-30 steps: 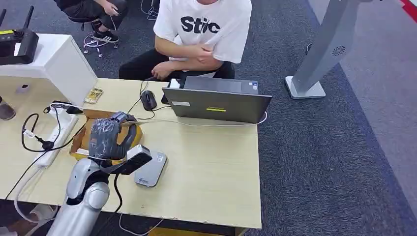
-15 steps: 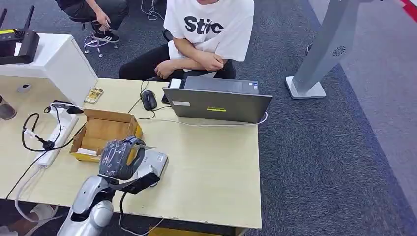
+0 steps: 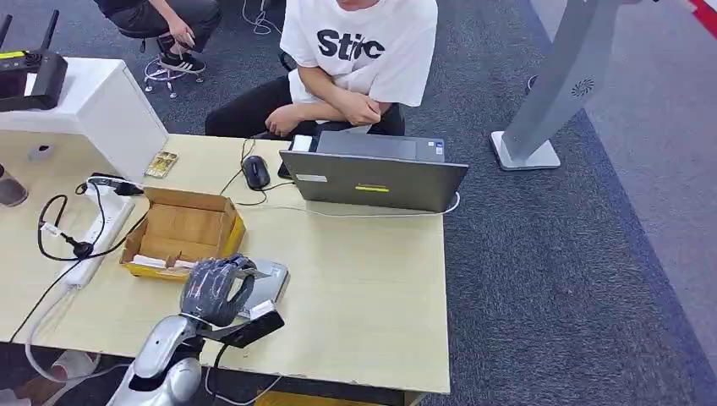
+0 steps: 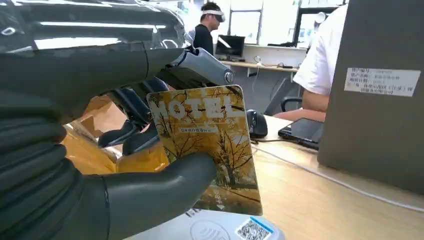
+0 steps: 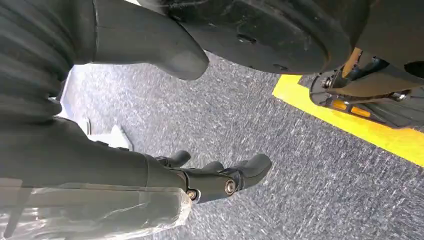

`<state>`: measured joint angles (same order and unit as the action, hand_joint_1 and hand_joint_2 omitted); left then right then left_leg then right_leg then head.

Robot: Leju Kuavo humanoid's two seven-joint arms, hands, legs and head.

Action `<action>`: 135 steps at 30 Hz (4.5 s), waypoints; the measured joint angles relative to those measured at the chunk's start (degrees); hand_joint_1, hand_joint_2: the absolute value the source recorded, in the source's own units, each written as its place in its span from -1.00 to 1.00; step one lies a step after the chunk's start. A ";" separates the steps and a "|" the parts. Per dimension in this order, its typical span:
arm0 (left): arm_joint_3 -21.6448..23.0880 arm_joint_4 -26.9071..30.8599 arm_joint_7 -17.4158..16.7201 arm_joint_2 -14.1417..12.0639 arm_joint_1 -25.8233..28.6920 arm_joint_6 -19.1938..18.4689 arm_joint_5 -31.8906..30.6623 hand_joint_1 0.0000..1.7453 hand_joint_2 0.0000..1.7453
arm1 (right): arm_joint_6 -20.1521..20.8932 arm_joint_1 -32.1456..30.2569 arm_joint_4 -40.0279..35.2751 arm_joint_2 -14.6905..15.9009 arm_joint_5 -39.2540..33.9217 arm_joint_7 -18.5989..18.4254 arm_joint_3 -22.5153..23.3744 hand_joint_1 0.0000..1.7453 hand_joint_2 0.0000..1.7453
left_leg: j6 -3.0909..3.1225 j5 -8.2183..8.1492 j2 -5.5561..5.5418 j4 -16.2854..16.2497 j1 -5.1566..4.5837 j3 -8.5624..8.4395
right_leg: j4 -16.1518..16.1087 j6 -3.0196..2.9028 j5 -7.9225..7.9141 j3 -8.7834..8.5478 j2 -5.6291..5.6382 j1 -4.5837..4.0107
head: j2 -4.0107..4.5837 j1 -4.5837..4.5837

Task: Pass the card to the sensor for recognition and then transmit it.

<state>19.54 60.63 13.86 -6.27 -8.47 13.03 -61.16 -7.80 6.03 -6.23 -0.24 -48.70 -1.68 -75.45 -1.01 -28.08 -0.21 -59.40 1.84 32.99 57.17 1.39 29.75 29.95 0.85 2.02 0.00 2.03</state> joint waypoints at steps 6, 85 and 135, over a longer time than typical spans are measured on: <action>0.83 -1.95 -0.55 0.72 -0.70 0.20 -0.63 1.00 1.00 | 0.00 0.00 0.00 -0.04 0.04 -0.07 -0.68 -1.00 1.00 | 0.00 0.00 0.00 0.00 0.00 0.00 | 0.00 0.00 0.00 -0.01 0.00 0.00 | 0.00 0.00; -7.67 14.59 -1.73 -8.77 -10.81 12.13 5.48 -1.00 1.00 | -1.71 -0.35 0.26 -0.85 -3.95 -1.09 -5.33 -1.00 1.00 | 0.00 0.07 0.04 0.02 0.04 -0.01 | 0.05 -0.07 -0.04 -0.05 0.03 -0.05 | 0.00 0.00; -6.19 9.49 -7.34 -20.33 -1.90 -12.87 0.85 -1.00 1.00 | -1.84 -1.44 2.25 -2.93 -7.00 -2.27 -6.69 -1.00 1.00 | -0.16 0.14 0.03 0.03 0.27 0.15 | 0.03 -0.18 -0.09 0.17 0.00 -0.25 | 0.00 -0.02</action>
<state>13.35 70.12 6.51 -26.60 -10.37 0.15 -60.30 -9.64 4.59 -3.98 -3.17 -55.69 -3.96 -82.14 -1.17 -27.94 -0.19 -59.37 2.12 33.14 57.20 1.21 29.65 30.12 0.85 1.77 0.00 2.01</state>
